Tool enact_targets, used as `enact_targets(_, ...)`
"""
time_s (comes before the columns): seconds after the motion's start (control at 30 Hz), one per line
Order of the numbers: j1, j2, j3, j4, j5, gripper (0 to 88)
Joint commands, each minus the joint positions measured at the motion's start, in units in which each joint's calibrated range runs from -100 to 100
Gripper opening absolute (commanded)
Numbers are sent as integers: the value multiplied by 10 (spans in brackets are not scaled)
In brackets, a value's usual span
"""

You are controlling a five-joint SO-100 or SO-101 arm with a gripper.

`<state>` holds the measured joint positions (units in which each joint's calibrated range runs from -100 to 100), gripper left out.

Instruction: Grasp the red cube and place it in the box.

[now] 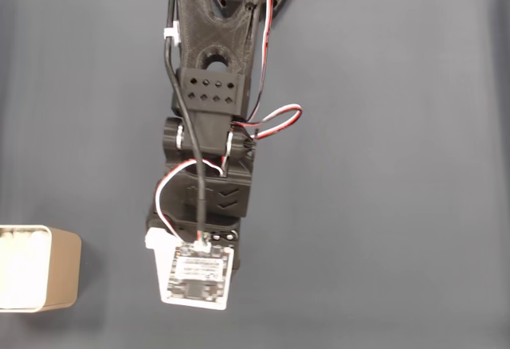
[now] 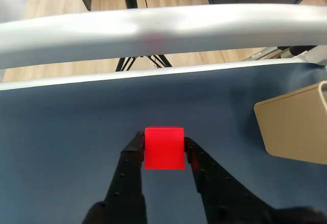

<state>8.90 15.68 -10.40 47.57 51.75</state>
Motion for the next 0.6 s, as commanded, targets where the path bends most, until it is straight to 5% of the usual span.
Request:
enact_targets(0.0,18,-51,-45,11,-12,66)
enact_targets(0.57,63,-34,-112,14,-18,68)
